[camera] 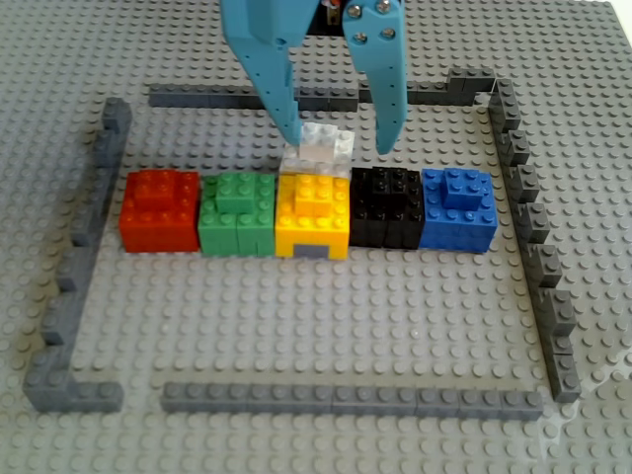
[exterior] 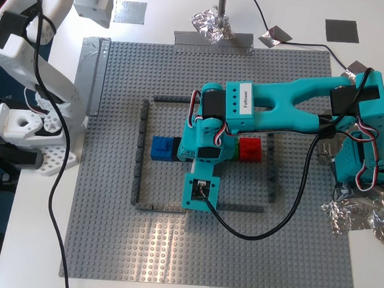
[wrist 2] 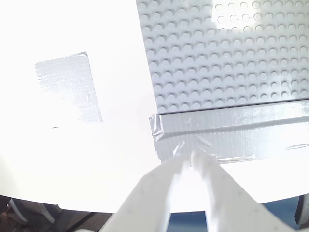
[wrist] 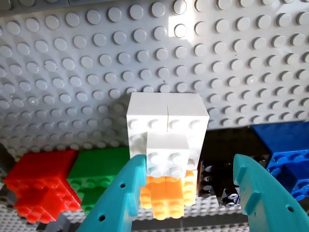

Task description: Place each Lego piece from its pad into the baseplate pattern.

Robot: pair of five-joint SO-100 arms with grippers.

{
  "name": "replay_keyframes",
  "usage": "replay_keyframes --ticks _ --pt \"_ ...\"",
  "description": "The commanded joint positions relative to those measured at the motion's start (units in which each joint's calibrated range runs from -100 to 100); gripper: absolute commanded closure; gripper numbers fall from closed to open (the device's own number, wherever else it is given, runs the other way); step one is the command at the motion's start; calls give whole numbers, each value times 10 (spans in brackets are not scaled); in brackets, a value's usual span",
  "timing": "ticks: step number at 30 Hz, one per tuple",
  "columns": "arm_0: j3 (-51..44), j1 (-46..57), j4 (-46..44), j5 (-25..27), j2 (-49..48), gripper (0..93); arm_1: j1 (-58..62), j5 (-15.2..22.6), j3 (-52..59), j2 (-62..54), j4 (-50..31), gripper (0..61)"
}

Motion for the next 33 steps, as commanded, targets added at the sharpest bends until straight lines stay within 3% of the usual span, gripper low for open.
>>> replay_keyframes --ticks 1,19,33 --pt "-19 -3 1 1 -9 724 2 2 -11 -40 3 612" --pt "67 -1 1 2 -94 724 -1 -2 -5 -42 -2 612" --pt "188 5 29 3 -239 724 1 -1 -5 -44 2 612"
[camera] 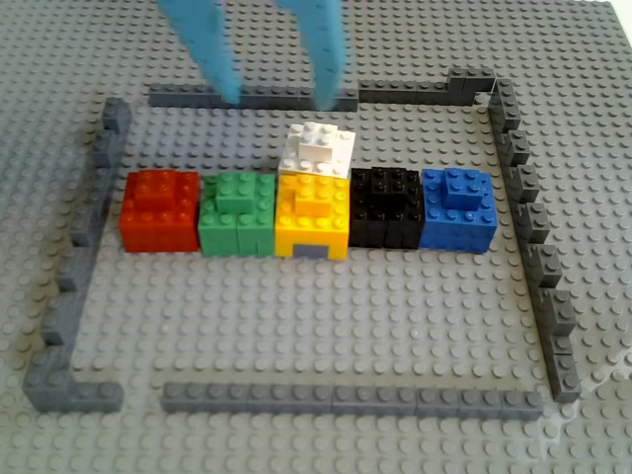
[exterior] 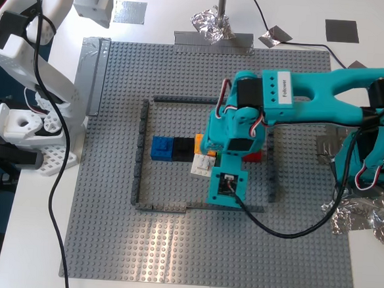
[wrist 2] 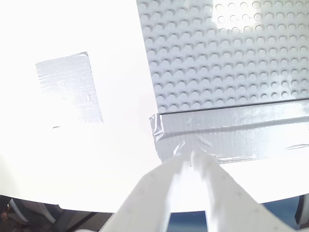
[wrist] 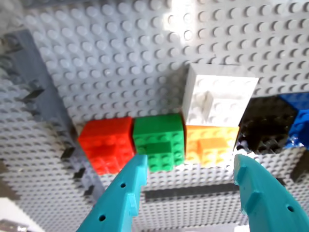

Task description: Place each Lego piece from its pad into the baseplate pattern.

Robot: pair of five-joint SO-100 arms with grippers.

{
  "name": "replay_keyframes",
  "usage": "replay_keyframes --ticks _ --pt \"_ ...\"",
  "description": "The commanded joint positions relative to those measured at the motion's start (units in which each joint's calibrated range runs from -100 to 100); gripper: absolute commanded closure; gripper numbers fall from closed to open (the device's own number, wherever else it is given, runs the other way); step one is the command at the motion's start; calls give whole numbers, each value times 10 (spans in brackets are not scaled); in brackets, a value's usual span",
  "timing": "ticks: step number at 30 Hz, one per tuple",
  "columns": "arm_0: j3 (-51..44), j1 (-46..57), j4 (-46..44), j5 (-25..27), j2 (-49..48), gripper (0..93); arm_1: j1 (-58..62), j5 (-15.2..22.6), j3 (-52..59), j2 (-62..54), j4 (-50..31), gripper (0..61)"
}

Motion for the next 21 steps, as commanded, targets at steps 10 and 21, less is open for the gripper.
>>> replay_keyframes --ticks 10,21 --pt "26 56 9 2 -91 724 1 0 -4 -41 6 612" --pt "18 202 15 44 -96 724 3 3 2 -42 5 612"
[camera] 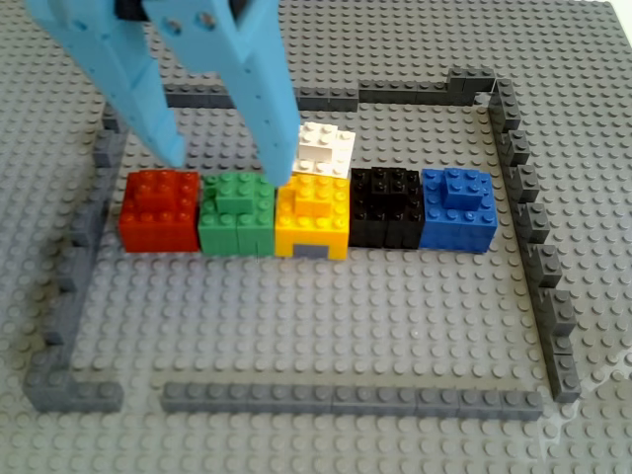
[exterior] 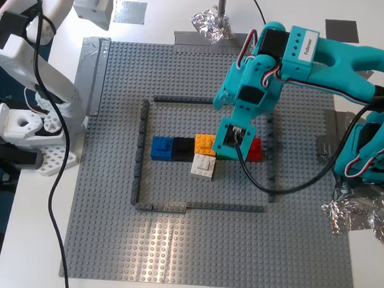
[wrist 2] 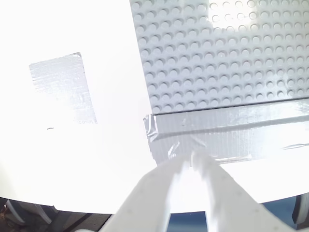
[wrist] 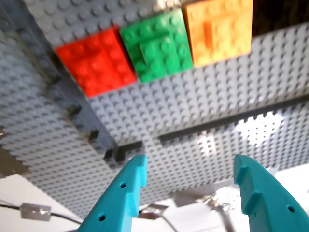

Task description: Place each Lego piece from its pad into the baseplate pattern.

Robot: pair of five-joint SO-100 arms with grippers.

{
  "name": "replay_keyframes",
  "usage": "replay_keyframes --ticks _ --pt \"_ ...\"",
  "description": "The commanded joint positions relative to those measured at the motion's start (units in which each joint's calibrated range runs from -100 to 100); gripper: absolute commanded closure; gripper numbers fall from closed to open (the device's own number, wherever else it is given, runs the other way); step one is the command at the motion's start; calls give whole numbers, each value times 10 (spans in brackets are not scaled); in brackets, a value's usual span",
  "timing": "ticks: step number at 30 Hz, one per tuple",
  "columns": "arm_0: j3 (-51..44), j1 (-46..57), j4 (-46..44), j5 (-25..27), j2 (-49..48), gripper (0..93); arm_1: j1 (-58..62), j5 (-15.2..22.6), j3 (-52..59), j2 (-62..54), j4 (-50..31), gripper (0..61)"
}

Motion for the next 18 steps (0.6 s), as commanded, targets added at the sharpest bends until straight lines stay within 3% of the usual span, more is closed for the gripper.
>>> replay_keyframes --ticks 1,18 --pt "-12 60 -1 10 -25 724 3 2 -7 -41 1 612" --pt "-55 285 -1 47 -22 724 4 2 -12 -34 0 612"
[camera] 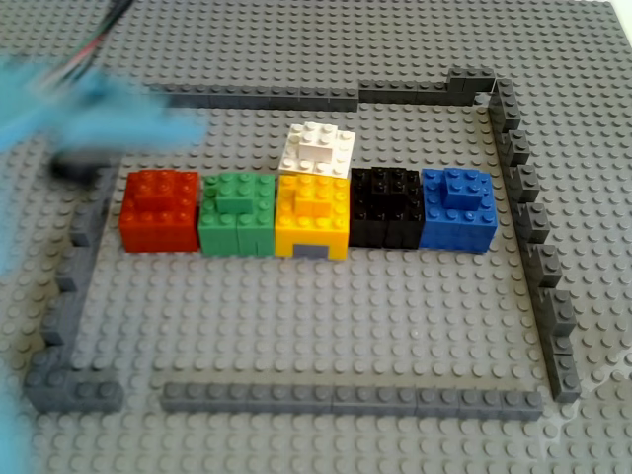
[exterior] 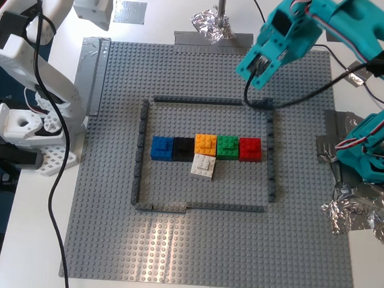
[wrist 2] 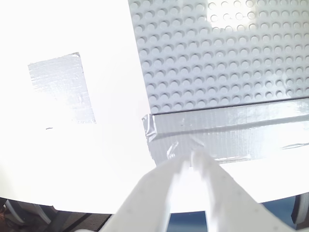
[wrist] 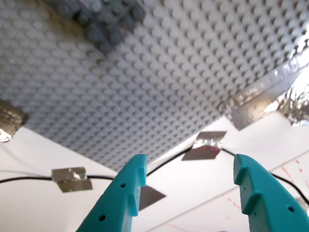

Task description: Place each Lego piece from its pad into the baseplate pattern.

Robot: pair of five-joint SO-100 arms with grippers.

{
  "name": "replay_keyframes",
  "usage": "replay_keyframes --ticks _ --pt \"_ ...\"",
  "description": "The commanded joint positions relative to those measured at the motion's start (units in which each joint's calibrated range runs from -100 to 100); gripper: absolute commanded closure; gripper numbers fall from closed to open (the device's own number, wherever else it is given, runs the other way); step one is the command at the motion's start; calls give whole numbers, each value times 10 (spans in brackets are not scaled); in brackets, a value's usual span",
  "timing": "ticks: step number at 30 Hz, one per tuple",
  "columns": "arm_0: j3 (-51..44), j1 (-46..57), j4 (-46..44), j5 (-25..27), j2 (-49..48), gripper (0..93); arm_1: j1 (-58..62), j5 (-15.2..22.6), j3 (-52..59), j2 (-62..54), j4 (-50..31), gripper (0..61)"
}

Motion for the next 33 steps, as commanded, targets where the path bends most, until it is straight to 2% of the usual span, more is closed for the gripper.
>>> replay_keyframes --ticks 1,21,33 --pt "-46 34 1 2 -20 724 4 2 -12 -34 1 612" --pt "-53 199 1 3 -17 724 3 1 -11 -37 0 612" --pt "-50 289 1 12 -17 724 -20 -18 -10 -45 -50 612"
